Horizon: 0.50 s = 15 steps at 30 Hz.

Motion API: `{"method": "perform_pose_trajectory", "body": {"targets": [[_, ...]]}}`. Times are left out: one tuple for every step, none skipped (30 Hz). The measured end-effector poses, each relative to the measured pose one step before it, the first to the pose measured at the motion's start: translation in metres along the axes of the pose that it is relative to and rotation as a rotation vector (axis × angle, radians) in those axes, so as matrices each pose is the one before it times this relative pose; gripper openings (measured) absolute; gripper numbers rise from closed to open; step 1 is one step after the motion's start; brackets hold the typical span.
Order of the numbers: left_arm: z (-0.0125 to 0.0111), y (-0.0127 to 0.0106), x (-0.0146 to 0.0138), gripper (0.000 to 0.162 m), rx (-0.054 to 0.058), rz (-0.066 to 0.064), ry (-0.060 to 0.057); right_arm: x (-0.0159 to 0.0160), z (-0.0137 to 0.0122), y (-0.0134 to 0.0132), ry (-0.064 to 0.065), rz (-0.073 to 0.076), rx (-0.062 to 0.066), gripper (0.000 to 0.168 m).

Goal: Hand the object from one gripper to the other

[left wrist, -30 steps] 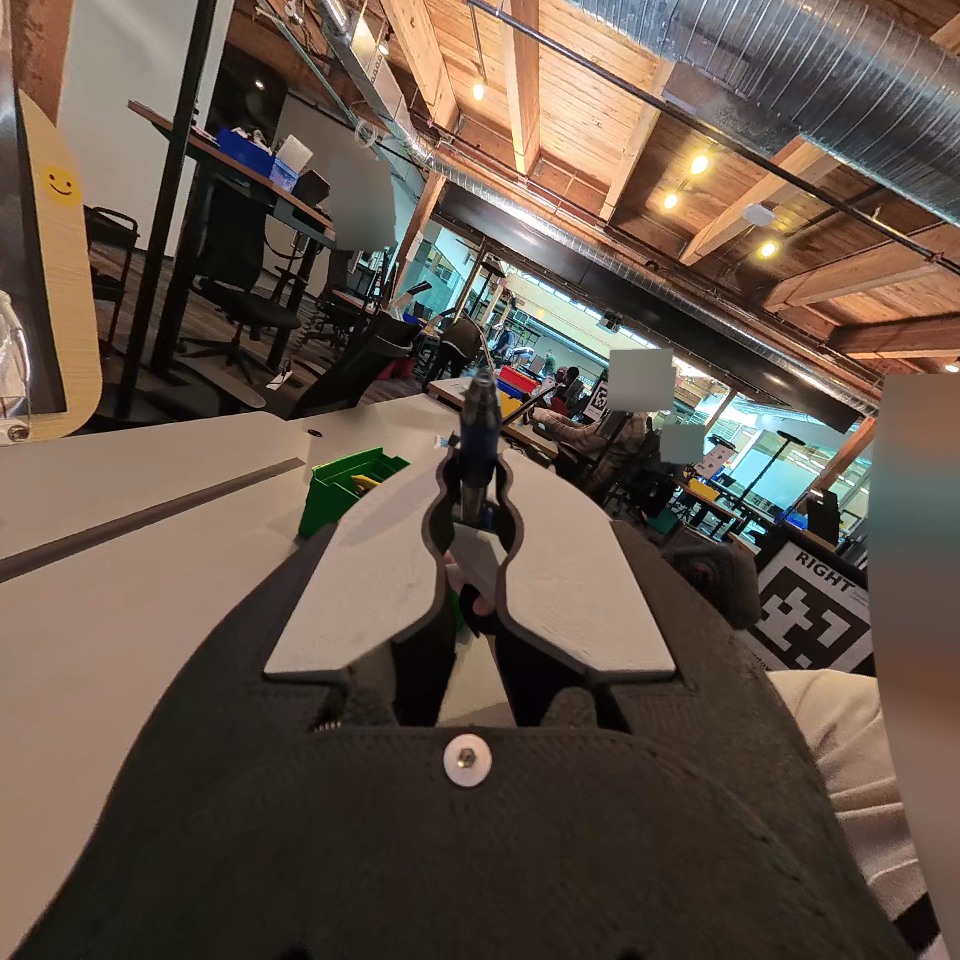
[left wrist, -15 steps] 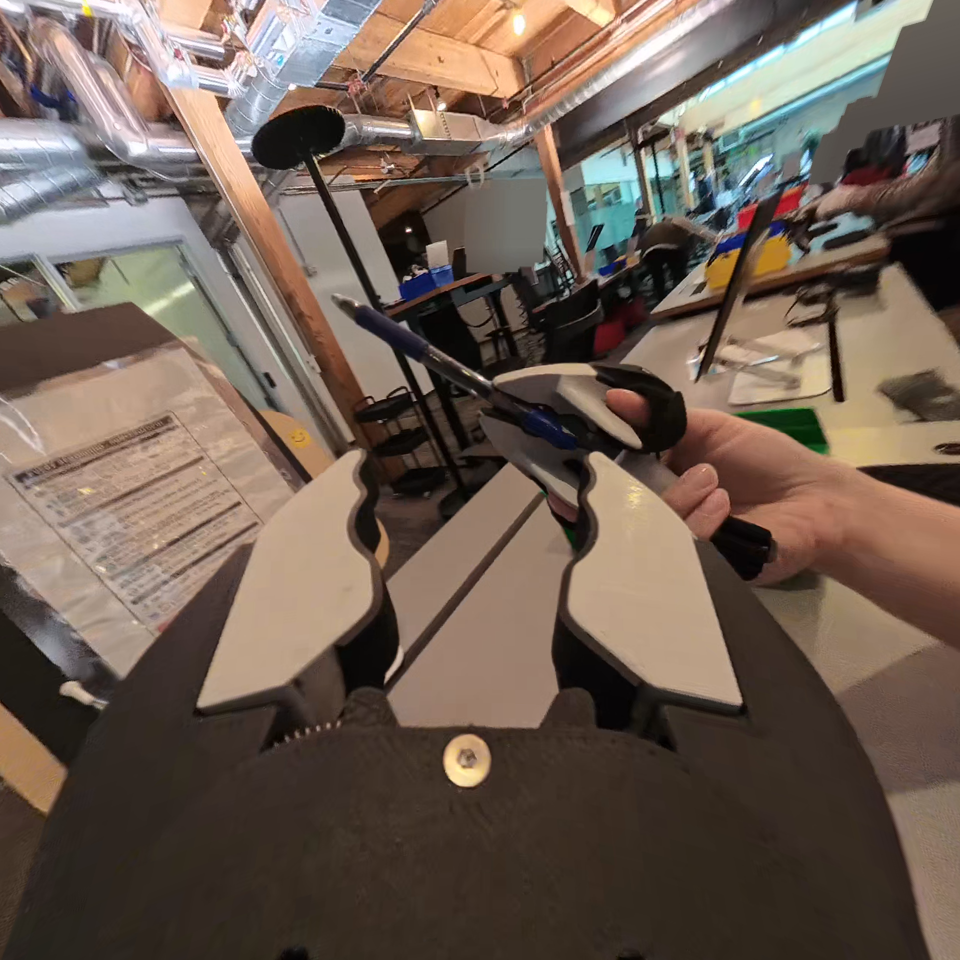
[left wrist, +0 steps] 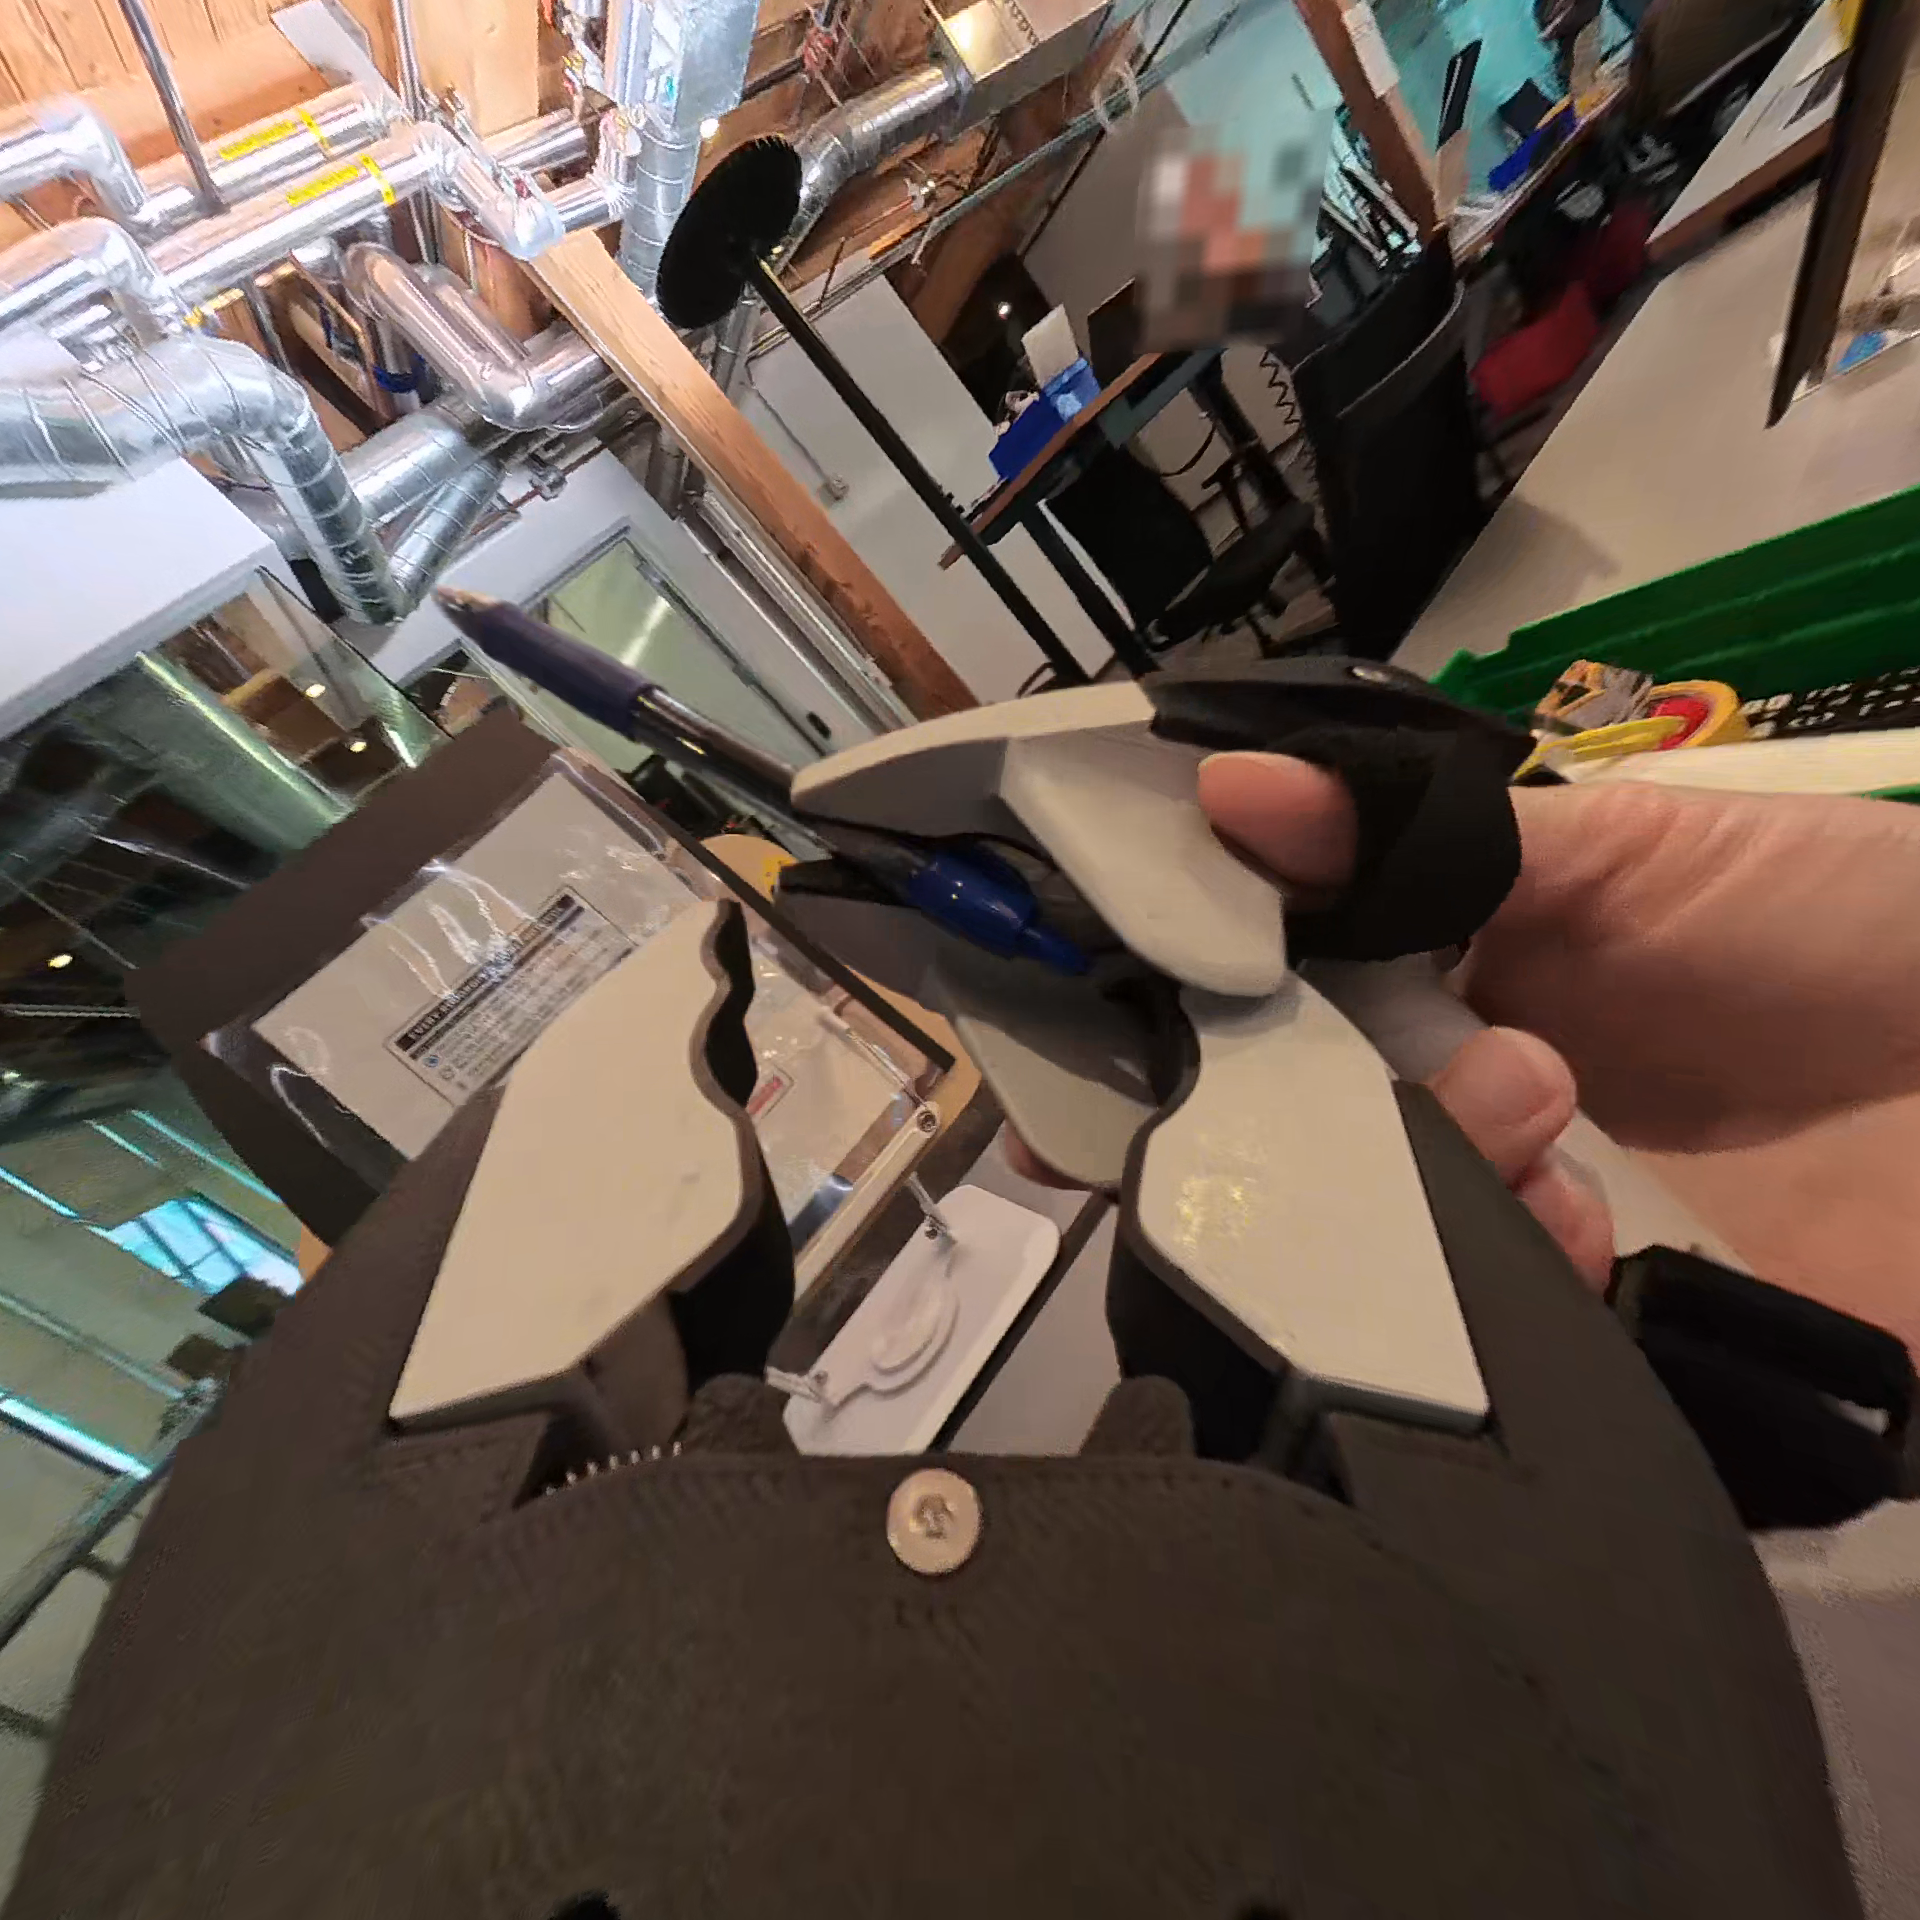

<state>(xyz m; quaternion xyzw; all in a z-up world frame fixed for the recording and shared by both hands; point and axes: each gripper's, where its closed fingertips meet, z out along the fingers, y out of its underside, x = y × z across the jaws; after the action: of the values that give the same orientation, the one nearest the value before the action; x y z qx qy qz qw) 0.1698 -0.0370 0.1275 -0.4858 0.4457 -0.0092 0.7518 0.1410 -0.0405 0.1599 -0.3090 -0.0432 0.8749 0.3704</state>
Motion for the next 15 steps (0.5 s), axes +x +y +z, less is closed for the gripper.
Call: {"method": "perform_pose_trajectory", "body": {"targets": [[0.00026,-0.00161,-0.00012,0.075,0.0014,0.0133,-0.0177,-0.00030,-0.00055,-0.00212,-0.0031,-0.0084,0.0192,0.011],[0.00030,-0.00083,-0.00035,0.075,-0.0015,0.0190,-0.0173,-0.00020,-0.00062,-0.00211,-0.0004,-0.0034,0.0137,0.011],[0.00023,-0.00028,0.00009,0.073,0.0000,0.0185,-0.0109,0.00042,-0.00031,-0.00084,0.0039,-0.0027,0.0014,0.011],[0.00012,-0.00031,-0.00111,0.072,0.0006,0.0110,-0.0156,0.00034,-0.00023,-0.00064,0.0041,-0.0106,-0.0014,0.011],[-0.00023,-0.00110,-0.00230,0.068,0.0061,0.0028,-0.0195,0.00039,-0.00035,-0.00084,0.0049,-0.0148,0.0002,0.011],[-0.00034,-0.00009,-0.00144,0.062,0.0020,0.0041,-0.0098,0.00016,-0.00013,-0.00052,0.0036,-0.0107,-0.0011,0.011],[-0.00057,-0.00022,-0.00079,0.058,0.0051,0.0062,-0.0038,-0.00003,0.00010,0.00022,0.0012,-0.0074,-0.0053,0.011],[-0.00047,-0.00039,0.00039,0.057,0.0071,0.0031,0.0053,-0.00042,0.00041,0.00067,-0.0013,-0.0081,-0.0057,0.011],[-0.00014,0.00029,0.00096,0.054,-0.0005,-0.0054,0.0097,-0.00031,0.00016,0.00033,-0.0008,-0.0085,-0.0028,0.011],[0.00009,0.00054,0.00115,0.052,-0.0029,-0.0058,0.0096,-0.00025,0.00009,0.00013,-0.0001,-0.0058,-0.0005,0.011],[-0.00006,0.00006,0.00024,0.051,-0.0002,0.0017,0.0009,0.00003,0.00001,0.00001,0.0001,-0.0012,-0.0016,0.011],[-0.00016,-0.00024,0.00009,0.051,0.0018,0.0069,-0.0016,-0.00001,-0.00004,0.00006,-0.0003,-0.0004,-0.0025,0.012],[-0.00022,-0.00014,-0.00003,0.051,0.0003,0.0027,-0.0001,-0.00028,0.00002,-0.00028,-0.0006,-0.0026,-0.0010,0.012],[-0.00031,-0.00061,-0.00005,0.050,0.0035,0.0003,-0.0002,-0.00048,0.00002,-0.00028,-0.0006,-0.0021,0.0008,0.012],[-0.00042,-0.00081,-0.00016,0.050,0.0043,-0.0011,0.0000,-0.00079,0.00003,-0.00042,-0.0010,-0.0011,0.0004,0.012]]}}
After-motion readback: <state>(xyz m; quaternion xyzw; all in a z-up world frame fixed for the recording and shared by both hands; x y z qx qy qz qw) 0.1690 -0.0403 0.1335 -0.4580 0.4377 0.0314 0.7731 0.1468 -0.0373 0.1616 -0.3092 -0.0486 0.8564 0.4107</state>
